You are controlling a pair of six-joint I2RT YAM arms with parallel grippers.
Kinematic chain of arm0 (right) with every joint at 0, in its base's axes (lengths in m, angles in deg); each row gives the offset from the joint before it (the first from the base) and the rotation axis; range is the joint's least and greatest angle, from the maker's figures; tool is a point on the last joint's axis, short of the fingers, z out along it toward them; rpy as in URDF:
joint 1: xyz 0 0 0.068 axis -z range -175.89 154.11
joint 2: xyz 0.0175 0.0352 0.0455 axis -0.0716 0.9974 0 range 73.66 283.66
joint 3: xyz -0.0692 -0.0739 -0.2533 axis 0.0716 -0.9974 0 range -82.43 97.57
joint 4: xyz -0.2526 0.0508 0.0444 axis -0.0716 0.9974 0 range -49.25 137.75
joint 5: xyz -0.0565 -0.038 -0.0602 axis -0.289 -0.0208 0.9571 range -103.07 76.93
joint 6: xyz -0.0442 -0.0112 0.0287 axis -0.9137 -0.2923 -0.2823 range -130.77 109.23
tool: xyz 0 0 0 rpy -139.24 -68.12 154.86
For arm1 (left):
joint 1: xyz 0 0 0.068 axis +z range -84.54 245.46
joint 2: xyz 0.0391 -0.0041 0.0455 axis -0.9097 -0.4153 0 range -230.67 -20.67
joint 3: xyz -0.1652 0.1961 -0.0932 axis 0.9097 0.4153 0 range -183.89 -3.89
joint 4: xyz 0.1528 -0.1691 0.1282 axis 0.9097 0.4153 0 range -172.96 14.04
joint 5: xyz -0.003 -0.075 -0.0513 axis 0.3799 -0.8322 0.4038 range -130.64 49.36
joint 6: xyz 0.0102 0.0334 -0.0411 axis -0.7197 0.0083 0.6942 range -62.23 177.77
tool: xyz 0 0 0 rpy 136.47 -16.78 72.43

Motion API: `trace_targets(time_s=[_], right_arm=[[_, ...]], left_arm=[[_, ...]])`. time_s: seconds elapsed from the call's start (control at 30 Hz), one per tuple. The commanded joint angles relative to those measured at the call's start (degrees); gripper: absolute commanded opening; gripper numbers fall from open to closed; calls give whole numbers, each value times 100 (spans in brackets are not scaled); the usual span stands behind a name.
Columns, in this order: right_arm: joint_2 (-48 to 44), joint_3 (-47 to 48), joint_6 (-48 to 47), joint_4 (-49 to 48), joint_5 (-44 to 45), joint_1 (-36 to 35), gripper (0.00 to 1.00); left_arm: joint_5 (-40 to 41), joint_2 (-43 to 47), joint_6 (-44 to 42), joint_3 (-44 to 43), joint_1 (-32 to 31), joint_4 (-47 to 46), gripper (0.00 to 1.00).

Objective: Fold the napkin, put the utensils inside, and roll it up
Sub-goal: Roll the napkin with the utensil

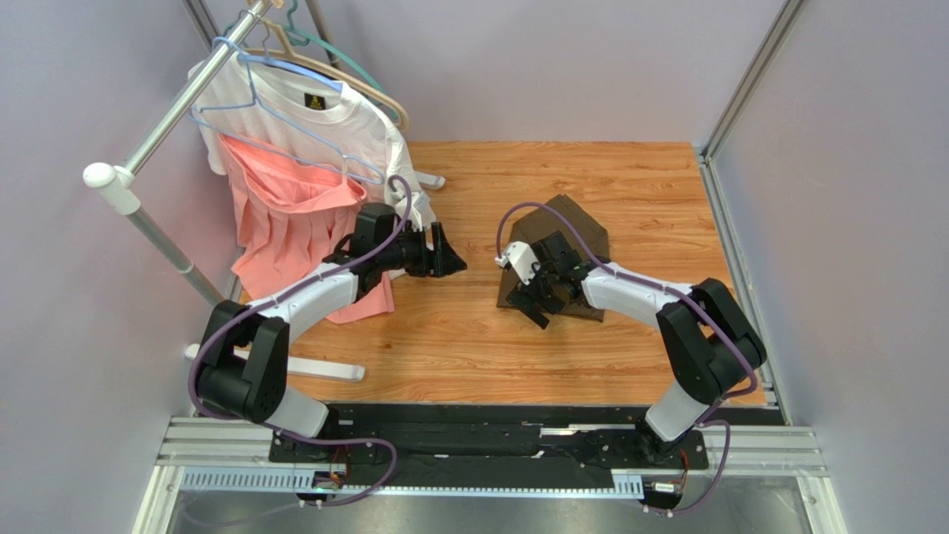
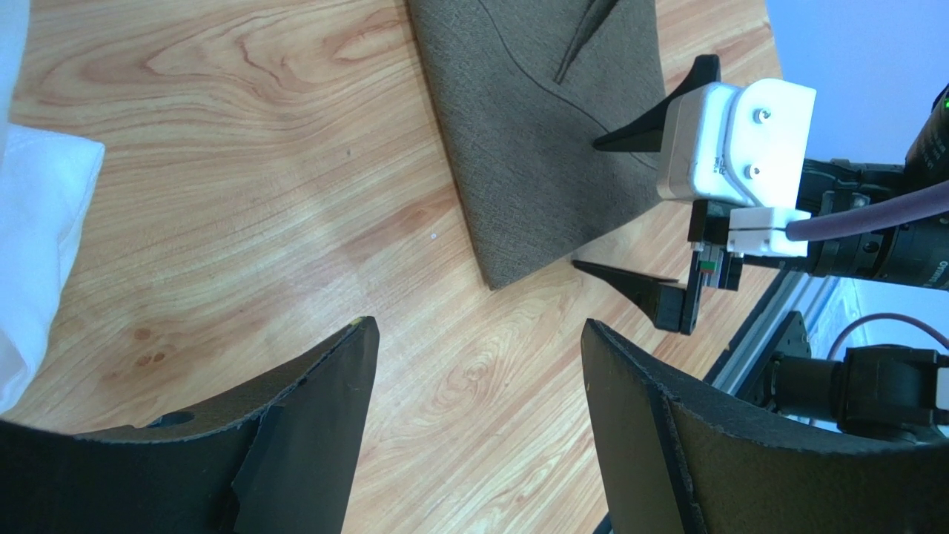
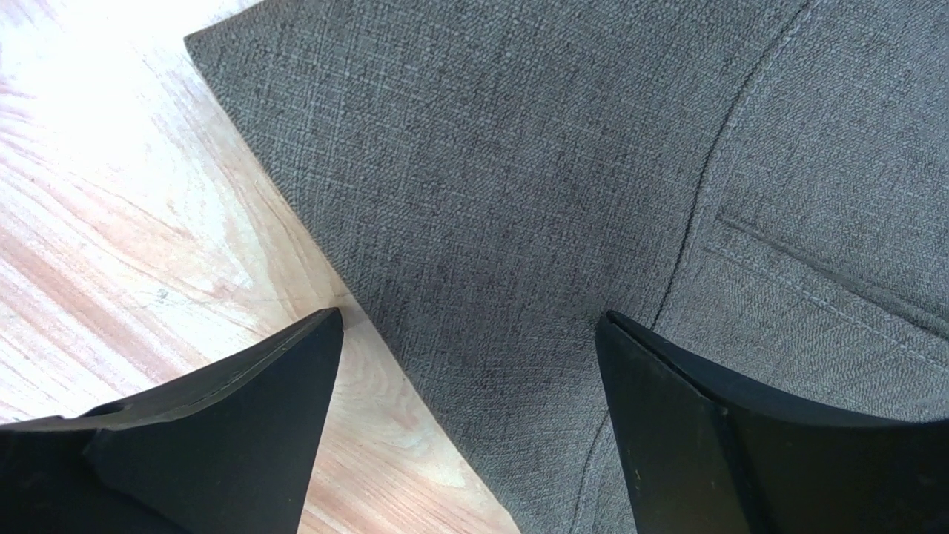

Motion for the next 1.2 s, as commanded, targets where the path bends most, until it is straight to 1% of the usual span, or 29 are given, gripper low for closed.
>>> trace_targets(time_s=[0.0, 0.07, 0.1, 0.17, 0.2, 0.27, 0.3, 0.43, 0.47, 0.5, 0.63, 0.7, 0.73, 0.77, 0.83, 0.93, 1.1, 1.17], right_arm=[[292, 58, -151, -93, 27, 89, 86], [319, 84, -151, -23, -17, 107, 84], [336, 93, -151, 3, -35, 115, 79], [371, 102, -151, 39, -44, 133, 75], [398, 102, -142, 30, -52, 133, 71], [433, 110, -151, 74, -70, 150, 67], [459, 119, -151, 91, -70, 151, 61], [503, 137, -142, 162, -96, 151, 50], [503, 137, -133, 171, -88, 151, 49], [521, 154, -142, 188, -88, 151, 44], [565, 207, -107, 328, -210, 159, 34], [591, 285, -81, 408, -246, 168, 23], [600, 330, -72, 539, -333, 159, 20], [635, 382, -63, 601, -386, 159, 14], [670, 540, -28, 811, -491, 159, 10], [688, 585, -10, 918, -623, 168, 8], [653, 637, 218, 979, -878, 159, 5], [627, 681, 455, 988, -1098, 186, 4]], left_arm=[[-184, -55, 38, -99, 47, -319, 76], [-193, -55, 38, -117, 56, -320, 76], [-184, -63, 47, -117, 56, -337, 76], [-228, -72, 64, -126, 56, -355, 76], [-245, -90, 73, -126, 56, -372, 76], [-368, -125, 73, -82, 56, -495, 76], [-421, -125, 82, -56, 56, -574, 76], [-597, -142, 169, 190, 47, -1179, 76], [-606, -229, 178, 252, 47, -1224, 76], [-632, -283, 170, 244, 47, -1225, 76], [-676, -494, 135, 279, -137, -1330, 75], [-606, -503, 65, 296, -348, -1339, 75], [-536, -459, -14, 296, -418, -1348, 75], [-501, -450, -67, 296, -558, -1357, 75], [-422, -433, -277, 288, -682, -1365, 75], [-474, -520, -489, 296, -779, -1488, 75], [-527, -696, -437, 279, -806, -1725, 74], [-457, -714, -393, 314, -806, -1743, 74]])
